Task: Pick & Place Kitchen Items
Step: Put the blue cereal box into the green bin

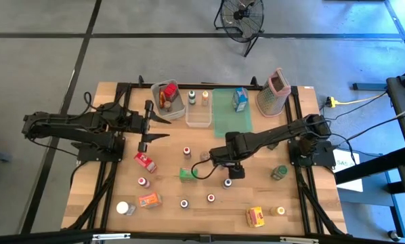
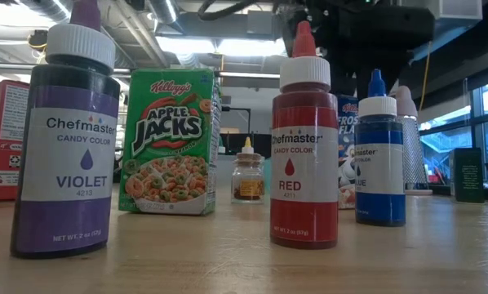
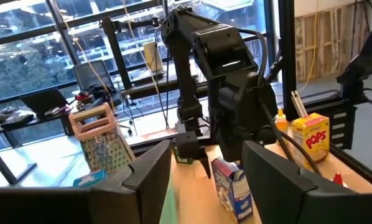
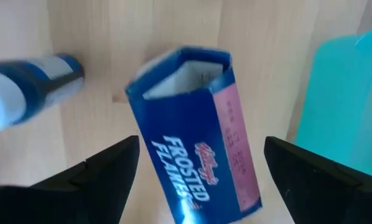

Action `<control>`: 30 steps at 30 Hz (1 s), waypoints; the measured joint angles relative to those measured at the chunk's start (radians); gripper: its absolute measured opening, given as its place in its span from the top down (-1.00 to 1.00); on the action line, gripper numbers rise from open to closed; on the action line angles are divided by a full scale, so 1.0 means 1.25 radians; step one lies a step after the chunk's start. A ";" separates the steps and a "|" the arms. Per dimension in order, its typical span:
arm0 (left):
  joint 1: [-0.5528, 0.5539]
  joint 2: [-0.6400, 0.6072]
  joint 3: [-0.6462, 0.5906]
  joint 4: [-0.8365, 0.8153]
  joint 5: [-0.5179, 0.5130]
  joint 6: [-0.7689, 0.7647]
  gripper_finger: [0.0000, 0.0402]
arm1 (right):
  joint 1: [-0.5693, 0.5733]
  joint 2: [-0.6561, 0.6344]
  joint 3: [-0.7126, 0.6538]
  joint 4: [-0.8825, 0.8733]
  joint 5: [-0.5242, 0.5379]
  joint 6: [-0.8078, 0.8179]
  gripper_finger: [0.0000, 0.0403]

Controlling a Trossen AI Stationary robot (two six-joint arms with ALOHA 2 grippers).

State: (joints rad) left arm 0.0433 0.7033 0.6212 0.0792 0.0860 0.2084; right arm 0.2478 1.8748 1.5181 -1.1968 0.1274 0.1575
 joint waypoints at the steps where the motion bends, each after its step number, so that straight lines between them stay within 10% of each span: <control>1: 0.000 0.000 0.000 0.000 0.000 -0.006 0.04 | 0.000 0.000 0.000 0.006 0.000 0.008 -0.73; 30: 0.000 0.000 0.000 -0.064 -0.005 0.027 0.04 | 0.000 0.000 0.000 0.028 0.000 -0.013 -0.25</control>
State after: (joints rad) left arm 0.0433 0.7029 0.6212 -0.0002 0.0792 0.2419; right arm 0.2478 1.8748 1.5181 -1.1615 0.1272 0.1413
